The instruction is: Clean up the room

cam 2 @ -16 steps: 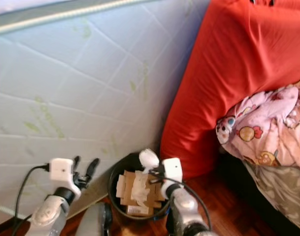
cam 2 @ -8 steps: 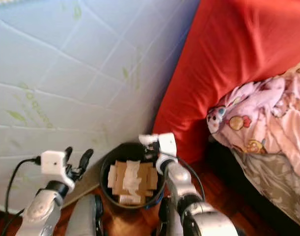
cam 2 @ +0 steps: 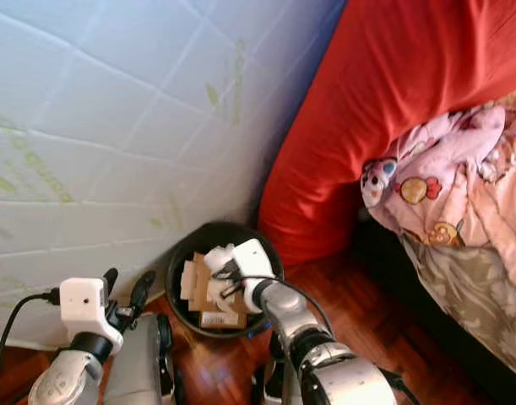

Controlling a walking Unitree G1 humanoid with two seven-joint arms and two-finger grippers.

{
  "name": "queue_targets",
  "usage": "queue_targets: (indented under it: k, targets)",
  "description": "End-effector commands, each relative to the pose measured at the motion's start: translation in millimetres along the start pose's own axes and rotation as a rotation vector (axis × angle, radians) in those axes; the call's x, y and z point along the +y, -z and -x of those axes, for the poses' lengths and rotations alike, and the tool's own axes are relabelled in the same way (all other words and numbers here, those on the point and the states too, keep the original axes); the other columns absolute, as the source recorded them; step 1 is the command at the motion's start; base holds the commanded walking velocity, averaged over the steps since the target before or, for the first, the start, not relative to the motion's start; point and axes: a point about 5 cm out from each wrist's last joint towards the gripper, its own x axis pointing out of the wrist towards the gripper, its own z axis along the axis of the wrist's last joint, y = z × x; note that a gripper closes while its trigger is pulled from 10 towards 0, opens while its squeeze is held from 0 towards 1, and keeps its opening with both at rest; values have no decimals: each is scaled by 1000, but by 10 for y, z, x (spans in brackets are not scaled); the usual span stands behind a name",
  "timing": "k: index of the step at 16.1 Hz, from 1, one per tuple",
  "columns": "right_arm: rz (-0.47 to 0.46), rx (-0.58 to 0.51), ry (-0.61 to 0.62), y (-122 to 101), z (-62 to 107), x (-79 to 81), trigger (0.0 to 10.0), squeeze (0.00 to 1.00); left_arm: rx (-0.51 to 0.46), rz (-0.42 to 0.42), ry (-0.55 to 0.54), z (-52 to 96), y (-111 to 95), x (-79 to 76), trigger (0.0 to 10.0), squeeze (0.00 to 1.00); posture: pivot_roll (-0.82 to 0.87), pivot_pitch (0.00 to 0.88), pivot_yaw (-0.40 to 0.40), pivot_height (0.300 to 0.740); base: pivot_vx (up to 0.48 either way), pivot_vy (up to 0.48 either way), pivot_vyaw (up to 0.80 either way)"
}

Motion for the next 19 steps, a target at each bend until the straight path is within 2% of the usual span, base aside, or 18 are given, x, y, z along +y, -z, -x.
queue_targets:
  k: [1, 4, 6, 7, 8, 19]
  targets:
    - [18, 75, 0, 159, 14, 43, 10000, 0, 31, 10, 0, 65, 28, -43, 10000, 0, 293, 351, -170, 584, 0, 0, 0]
    - [5, 80, 10, 181, 18, 41, 10000, 0, 53, 13, -10, 145, 32, -53, 10000, 0, 297, 367, -169, 584, 0, 0, 0]
    - [13, 87, -2, 204, 20, 60, 10000, 761, 63, 14, -12, 170, 35, -57, 10000, 0, 299, 372, -169, 584, 0, 0, 0]
    - [9, 88, -1, 207, 20, 61, 10000, 773, 66, 14, -13, 174, 34, -57, 10000, 0, 299, 372, -169, 584, 0, 0, 0]
    - [11, 92, 1, 202, 17, 60, 10000, 1000, 71, 15, -15, 180, 42, -57, 10000, 0, 299, 377, -169, 584, 0, 0, 0]
    - [-21, 73, 22, 163, 3, 64, 10000, 1000, 91, 15, -3, 166, 72, -79, 10000, 0, 297, 357, -165, 584, 0, 0, 0]
